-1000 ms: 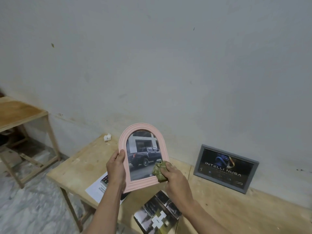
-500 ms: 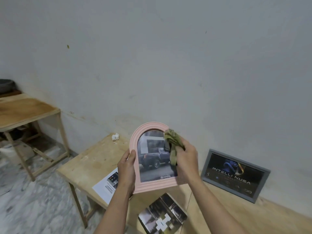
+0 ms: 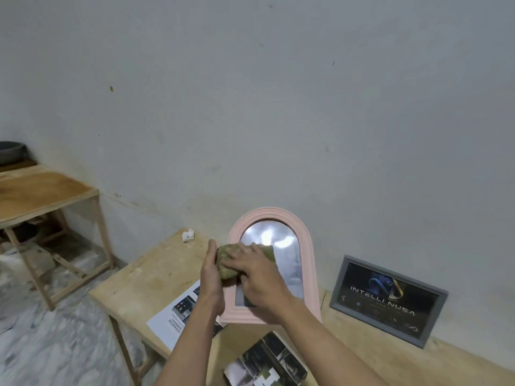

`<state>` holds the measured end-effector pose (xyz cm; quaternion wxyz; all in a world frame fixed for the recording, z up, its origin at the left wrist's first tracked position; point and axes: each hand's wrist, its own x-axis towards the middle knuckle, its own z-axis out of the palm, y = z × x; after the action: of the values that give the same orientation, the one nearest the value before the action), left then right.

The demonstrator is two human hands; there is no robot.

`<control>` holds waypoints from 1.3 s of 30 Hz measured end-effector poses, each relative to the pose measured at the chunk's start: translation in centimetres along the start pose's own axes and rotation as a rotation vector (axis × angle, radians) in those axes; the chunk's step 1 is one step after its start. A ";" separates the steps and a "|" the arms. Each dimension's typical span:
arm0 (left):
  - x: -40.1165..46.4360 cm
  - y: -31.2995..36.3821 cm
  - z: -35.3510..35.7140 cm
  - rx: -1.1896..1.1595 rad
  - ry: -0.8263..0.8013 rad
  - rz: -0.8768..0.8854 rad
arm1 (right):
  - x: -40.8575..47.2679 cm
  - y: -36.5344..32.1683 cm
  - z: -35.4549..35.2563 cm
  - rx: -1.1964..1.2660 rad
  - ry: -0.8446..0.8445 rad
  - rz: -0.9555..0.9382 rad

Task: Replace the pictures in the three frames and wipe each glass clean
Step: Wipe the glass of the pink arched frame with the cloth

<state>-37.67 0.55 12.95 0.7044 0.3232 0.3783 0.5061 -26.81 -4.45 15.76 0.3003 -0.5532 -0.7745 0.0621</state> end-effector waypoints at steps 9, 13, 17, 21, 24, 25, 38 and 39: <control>1.2 0.3 0.0 0.325 0.075 0.129 | -4.1 2.8 -2.3 0.383 -0.502 0.176; 1.1 -0.3 1.9 0.328 0.067 0.147 | 0.0 4.2 -7.5 0.376 0.119 0.185; 0.8 -1.5 4.2 0.297 0.034 0.139 | 4.2 6.9 -10.3 0.123 0.324 0.079; 1.2 -1.8 4.5 0.235 0.124 0.182 | 1.9 9.1 -6.4 0.053 0.063 0.057; 1.8 -2.3 3.7 0.201 0.181 0.181 | -1.8 9.2 -3.7 0.188 -0.087 0.163; 1.8 -2.4 3.5 0.193 0.200 0.175 | -3.0 9.1 -3.1 0.229 -0.143 0.193; 0.6 -1.2 4.3 0.300 0.119 0.239 | 2.0 10.0 -9.4 -0.015 0.277 0.014; 0.5 -0.9 4.2 0.268 0.146 0.245 | 1.6 10.2 -8.6 -0.066 0.195 -0.019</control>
<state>-33.54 0.44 14.25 0.5590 0.4201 0.4503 0.5552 -14.13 -1.19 19.03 0.3563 -0.5587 -0.7486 -0.0202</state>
